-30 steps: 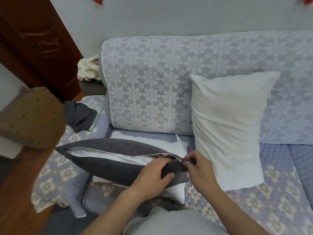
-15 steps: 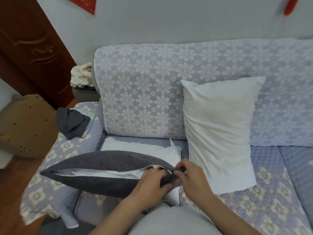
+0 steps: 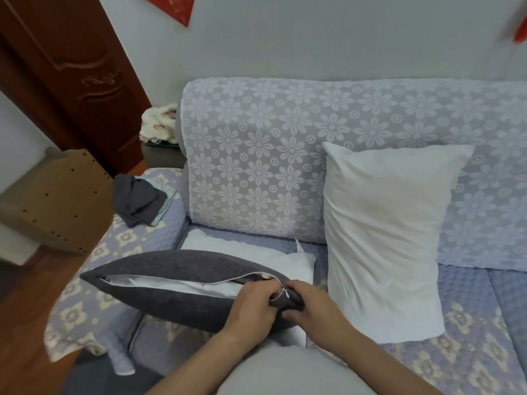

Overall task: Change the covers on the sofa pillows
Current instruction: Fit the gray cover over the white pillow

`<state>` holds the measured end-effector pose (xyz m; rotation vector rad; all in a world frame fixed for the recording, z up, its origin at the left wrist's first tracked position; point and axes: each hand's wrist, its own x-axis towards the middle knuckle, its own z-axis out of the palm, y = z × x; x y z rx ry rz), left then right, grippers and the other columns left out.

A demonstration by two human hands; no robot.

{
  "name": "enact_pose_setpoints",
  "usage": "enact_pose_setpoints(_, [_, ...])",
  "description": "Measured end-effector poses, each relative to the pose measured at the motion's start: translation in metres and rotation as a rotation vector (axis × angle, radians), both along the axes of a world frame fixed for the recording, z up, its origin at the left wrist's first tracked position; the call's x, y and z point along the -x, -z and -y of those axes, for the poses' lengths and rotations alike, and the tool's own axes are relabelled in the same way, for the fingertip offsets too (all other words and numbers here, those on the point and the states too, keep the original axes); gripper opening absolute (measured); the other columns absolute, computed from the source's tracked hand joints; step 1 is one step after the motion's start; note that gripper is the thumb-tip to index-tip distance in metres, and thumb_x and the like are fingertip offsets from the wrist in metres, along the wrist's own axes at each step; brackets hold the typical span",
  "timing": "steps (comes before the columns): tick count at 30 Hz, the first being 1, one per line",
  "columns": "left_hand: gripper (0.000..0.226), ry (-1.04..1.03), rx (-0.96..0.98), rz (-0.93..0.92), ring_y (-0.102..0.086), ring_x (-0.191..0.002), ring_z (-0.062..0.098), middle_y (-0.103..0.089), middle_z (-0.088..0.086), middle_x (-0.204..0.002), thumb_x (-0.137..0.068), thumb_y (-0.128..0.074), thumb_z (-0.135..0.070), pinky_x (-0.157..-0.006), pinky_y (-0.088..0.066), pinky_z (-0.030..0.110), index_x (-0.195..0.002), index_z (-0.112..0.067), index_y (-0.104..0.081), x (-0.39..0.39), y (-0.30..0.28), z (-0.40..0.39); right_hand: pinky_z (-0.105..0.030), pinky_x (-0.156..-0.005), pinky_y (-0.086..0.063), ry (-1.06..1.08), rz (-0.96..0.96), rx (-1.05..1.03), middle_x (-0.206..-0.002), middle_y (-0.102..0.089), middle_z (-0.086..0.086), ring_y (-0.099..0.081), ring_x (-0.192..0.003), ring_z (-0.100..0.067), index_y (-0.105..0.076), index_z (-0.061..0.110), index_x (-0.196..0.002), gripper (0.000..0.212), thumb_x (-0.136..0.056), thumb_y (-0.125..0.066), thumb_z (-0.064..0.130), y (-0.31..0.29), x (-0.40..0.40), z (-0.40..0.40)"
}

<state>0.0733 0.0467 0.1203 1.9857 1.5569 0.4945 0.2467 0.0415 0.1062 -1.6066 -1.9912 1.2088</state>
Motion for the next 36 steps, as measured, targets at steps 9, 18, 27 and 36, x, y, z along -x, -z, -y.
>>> enact_pose_setpoints(9, [0.015,-0.224,-0.042,0.058,-0.050,-0.086,0.004,-0.055,-0.014,-0.091,-0.090,-0.064,-0.017,-0.079,-0.045,0.025,-0.093,-0.030,-0.058,0.002,-0.021,0.011,-0.031,-0.057,-0.030,0.219,0.120,-0.229,-0.062,-0.043,0.006,-0.044,-0.064,-0.014,-0.038,0.021,-0.063,0.032,-0.079,-0.064,0.011,0.001,0.007,-0.017])
enact_pose_setpoints(18, [0.035,-0.381,0.115,0.247,-0.057,-0.075,0.011,-0.061,-0.004,-0.080,-0.087,-0.063,-0.057,-0.067,-0.045,0.031,-0.081,-0.026,-0.050,-0.011,-0.053,0.011,-0.029,-0.065,-0.046,0.094,0.059,-0.317,-0.069,-0.060,0.008,-0.057,-0.070,-0.011,-0.066,0.025,-0.075,0.018,-0.078,-0.059,0.009,-0.058,0.024,-0.028])
enact_pose_setpoints(27, [0.023,-0.182,-0.244,-0.205,-0.061,-0.069,0.024,-0.059,-0.002,-0.075,-0.102,-0.033,-0.030,-0.060,-0.044,0.038,-0.083,-0.024,-0.045,0.004,-0.050,0.023,-0.021,-0.060,-0.033,0.034,0.023,-0.400,-0.065,-0.052,0.013,-0.051,-0.063,-0.010,-0.052,0.028,-0.072,0.023,-0.094,-0.044,0.031,-0.055,0.035,-0.007])
enact_pose_setpoints(36, [0.023,-0.246,-0.309,-0.213,-0.043,-0.055,0.023,-0.047,-0.002,-0.057,-0.082,-0.046,-0.028,-0.053,-0.030,0.035,-0.064,-0.021,-0.034,0.008,-0.057,0.015,-0.024,-0.059,-0.036,0.198,0.012,-0.408,-0.064,-0.055,0.009,-0.051,-0.063,-0.012,-0.052,0.027,-0.070,0.026,-0.095,-0.053,0.020,-0.051,0.037,0.008])
